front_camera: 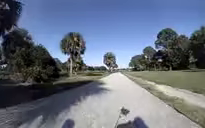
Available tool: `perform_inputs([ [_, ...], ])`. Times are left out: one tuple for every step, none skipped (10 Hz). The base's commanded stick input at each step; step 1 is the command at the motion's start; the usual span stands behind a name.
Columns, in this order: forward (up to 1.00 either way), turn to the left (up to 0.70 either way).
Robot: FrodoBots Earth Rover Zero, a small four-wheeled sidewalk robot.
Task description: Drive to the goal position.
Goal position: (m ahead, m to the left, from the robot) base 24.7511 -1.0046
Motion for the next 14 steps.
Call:
perform_inputs([
  [0.7,0.0],
  [0.7,0.0],
  [0.7,0.0],
  [0.7,0.0],
  [0.7,0.0],
  [0.7,0.0],
  [0.7,0.0],
  [0.7,0.0],
  [0.7,0.0],
  [0.7,0.0],
  [0.7,0.0],
  [0.7,0.0],
  [0.7,0.0],
  [0.7,0.0],
])
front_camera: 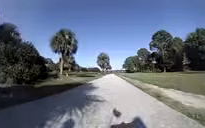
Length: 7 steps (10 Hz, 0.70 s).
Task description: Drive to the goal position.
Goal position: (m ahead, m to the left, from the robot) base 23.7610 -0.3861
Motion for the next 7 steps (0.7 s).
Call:
perform_inputs([
  [0.7,0.0],
  [0.7,0.0],
  [0.7,0.0],
  [0.7,0.0],
  [0.7,0.0],
  [0.7,0.0],
  [0.7,0.0],
])
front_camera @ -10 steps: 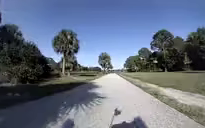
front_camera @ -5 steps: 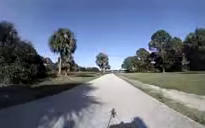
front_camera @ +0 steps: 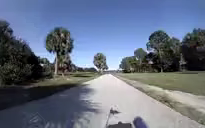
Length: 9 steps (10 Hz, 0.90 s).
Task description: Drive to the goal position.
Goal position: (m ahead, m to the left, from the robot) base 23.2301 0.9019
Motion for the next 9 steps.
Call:
perform_inputs([
  [0.7,0.0],
  [0.7,0.0],
  [0.7,0.0],
  [0.7,0.0],
  [0.7,0.0],
  [0.7,0.0],
  [0.7,0.0],
  [0.7,0.0],
  [0.7,0.0],
])
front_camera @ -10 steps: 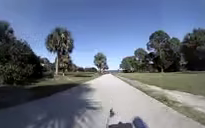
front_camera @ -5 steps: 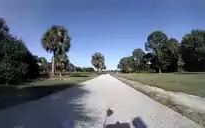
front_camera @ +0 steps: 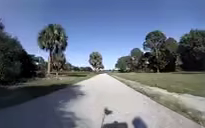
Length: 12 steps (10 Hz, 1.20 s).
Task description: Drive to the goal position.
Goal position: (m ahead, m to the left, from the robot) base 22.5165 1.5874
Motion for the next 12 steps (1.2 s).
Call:
perform_inputs([
  [0.7,0.0],
  [0.7,0.0],
  [0.7,0.0],
  [0.7,0.17],
  [0.7,0.32],
  [0.7,0.35],
  [0.7,0.35],
  [0.7,0.11],
  [0.7,0.0],
  [0.7,0.0],
  [0.7,0.0],
  [0.7,0.0],
])
